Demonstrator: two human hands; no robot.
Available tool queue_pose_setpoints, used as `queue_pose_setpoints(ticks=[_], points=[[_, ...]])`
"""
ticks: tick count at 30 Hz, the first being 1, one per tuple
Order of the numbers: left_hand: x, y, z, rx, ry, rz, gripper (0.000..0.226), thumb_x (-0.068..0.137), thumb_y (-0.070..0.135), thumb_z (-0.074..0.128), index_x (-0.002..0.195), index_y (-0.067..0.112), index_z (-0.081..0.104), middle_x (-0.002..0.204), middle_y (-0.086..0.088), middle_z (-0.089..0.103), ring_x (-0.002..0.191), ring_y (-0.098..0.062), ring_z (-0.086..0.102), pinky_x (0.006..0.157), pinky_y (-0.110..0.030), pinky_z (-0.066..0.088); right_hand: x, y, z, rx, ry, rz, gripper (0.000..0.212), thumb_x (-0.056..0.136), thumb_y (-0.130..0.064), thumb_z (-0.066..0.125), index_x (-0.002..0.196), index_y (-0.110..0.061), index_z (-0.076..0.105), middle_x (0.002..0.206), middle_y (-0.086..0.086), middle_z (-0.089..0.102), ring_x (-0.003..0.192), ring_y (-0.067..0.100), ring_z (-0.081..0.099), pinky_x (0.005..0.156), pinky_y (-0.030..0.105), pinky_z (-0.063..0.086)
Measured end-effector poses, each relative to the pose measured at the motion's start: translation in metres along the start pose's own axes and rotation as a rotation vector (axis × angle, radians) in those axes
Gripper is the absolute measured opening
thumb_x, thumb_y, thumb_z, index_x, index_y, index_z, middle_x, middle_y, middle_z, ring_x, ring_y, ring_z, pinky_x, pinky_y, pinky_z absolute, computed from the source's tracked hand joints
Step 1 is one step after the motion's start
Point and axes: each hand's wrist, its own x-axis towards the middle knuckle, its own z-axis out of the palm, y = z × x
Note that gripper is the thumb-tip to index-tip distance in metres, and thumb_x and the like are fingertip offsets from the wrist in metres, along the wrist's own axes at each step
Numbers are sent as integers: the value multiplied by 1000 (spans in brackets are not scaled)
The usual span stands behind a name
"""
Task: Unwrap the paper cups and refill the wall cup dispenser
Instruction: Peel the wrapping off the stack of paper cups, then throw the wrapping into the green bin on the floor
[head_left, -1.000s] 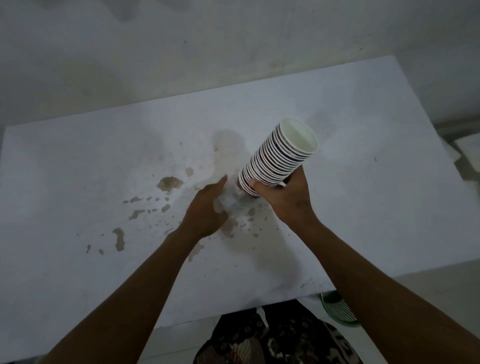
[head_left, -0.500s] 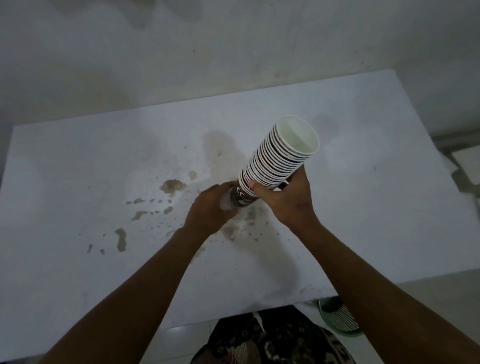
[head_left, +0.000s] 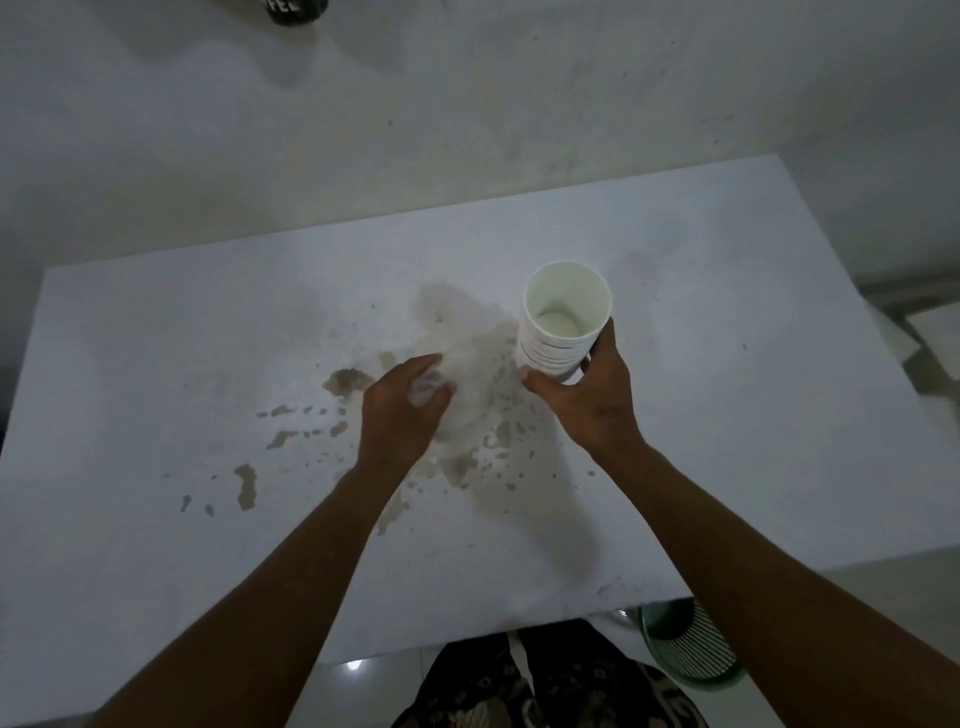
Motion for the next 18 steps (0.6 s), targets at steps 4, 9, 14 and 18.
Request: queue_pose_setpoints(ticks=[4,9,14,18], points=[[-13,15,5,-83,61,-66,34,84,23,77,117,19,68,106,8,71,93,-1,65,80,-1,45,-2,2,-1,-52,-47,84,95,69,-27,90,147,-23,34,144,-6,52,128,9,50,104,19,45],[-32,33,12,-171,108,-165,25,84,29,76,102,19,61,91,9,64,81,-3,60,66,-3,44,-36,4,1,-134,145,265,70,79,-41,79,138,-24,46,132,-6,58,120,12,57,98,32,50],[-54,47,18,-223,52,-196,24,83,32,77,96,22,59,86,13,61,77,0,58,65,-6,46,-57,-3,5,72,-126,589,44,83,-60,65,109,-24,68,112,-2,71,100,16,67,88,36,58],[-77,53,18,-362,-27,-135,17,92,33,64,99,19,71,100,9,70,96,-4,64,77,-17,49,-62,-10,-4,285,-190,576,11,94,-22,65,98,-13,70,100,7,73,100,27,69,85,42,60]])
